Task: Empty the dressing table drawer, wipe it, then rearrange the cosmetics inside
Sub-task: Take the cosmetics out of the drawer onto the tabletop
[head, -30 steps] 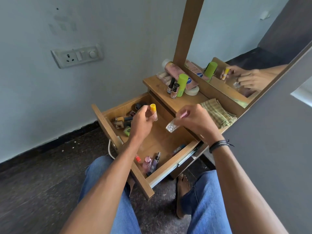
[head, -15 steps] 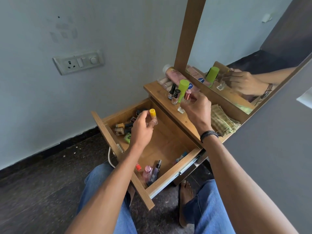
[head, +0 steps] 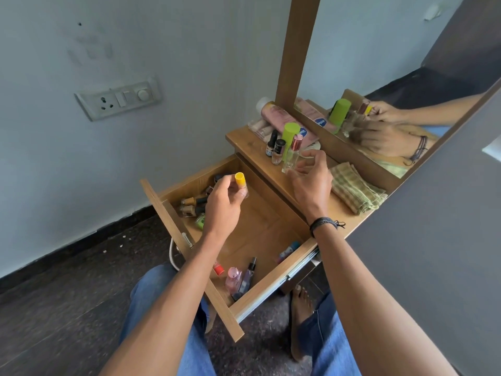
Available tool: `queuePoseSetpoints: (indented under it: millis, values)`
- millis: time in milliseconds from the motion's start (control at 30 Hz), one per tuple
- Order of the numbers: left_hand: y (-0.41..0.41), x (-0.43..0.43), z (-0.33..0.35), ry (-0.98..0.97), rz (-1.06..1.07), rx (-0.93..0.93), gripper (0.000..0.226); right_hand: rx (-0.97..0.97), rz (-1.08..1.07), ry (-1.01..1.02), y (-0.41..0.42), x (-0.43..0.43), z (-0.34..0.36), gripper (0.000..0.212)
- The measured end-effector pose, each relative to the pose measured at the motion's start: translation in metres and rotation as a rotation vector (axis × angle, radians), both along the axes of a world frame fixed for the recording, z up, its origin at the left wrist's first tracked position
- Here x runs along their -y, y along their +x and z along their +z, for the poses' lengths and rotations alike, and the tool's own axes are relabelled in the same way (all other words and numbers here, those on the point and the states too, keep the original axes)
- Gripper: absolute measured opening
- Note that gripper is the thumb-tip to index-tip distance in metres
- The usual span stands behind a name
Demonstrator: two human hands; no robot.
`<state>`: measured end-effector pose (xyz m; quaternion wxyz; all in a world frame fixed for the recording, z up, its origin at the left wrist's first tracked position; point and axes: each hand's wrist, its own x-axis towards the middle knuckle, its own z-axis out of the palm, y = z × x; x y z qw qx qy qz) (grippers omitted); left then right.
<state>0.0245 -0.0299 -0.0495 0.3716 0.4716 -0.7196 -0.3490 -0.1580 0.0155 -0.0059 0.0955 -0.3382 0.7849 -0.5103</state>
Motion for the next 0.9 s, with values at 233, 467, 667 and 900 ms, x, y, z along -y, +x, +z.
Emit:
queuePoseSetpoints:
  millis: [233, 467, 667, 900]
  values:
    - [-0.005, 0.008, 0.010, 0.073, 0.007, -0.100, 0.013, -0.013, -0.020, 0.036, -0.001, 0.003, -0.002, 0.029]
    - [-0.038, 0.048, 0.046, 0.076, -0.013, -0.119, 0.008, -0.005, -0.021, 0.050, 0.000, 0.005, -0.003, 0.021]
    - [-0.064, 0.083, 0.056, 0.076, -0.044, -0.005, 0.008, -0.006, -0.012, 0.057, 0.000, 0.004, -0.001, 0.019]
    - [-0.080, 0.097, 0.052, 0.104, -0.090, 0.023, 0.020, -0.039, 0.000, 0.065, -0.001, 0.005, -0.004, 0.017]
